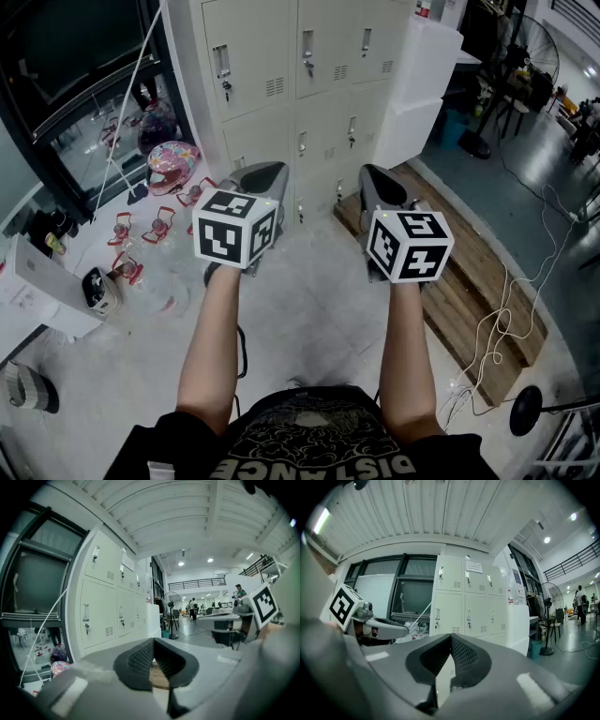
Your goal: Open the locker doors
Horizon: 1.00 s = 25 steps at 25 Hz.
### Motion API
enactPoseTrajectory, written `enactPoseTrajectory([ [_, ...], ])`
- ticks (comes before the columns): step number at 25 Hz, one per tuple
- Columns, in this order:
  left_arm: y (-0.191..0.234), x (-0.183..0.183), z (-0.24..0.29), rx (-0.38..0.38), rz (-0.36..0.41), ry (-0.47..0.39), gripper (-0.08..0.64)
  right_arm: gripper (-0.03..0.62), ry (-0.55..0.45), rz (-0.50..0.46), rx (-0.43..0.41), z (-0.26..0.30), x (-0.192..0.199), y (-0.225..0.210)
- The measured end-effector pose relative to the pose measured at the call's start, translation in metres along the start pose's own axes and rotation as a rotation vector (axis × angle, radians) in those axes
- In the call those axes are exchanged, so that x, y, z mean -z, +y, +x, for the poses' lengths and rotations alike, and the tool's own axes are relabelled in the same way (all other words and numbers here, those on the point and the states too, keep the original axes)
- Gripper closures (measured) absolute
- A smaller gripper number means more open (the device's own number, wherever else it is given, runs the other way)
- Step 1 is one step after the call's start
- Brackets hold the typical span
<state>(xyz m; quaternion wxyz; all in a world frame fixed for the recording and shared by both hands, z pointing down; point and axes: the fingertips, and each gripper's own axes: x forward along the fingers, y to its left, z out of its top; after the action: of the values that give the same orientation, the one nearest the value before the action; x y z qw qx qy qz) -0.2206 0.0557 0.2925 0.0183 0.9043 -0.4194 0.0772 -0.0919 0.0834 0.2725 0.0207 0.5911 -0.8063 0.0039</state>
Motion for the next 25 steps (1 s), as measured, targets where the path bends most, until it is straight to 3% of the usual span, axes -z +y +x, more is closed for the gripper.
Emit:
enactPoseTrajectory([
  [9,-0.001,0.000,0.002,0.018,0.019,-0.010,0.560,0.591,-0.001,-0.006,0.008,0.001,0.003,0.003],
  [16,-0.009,-0.003,0.010,0.062,0.002,-0.029,0.560,0.549,0.000,-0.008,0.002,0.005,0.004,-0.002],
  [25,-0.003,-0.003,0.045,0.045,-0.003,-0.023,0.560,0.491,0.002,0.012,-0.030,0.028,0.014,-0.028],
])
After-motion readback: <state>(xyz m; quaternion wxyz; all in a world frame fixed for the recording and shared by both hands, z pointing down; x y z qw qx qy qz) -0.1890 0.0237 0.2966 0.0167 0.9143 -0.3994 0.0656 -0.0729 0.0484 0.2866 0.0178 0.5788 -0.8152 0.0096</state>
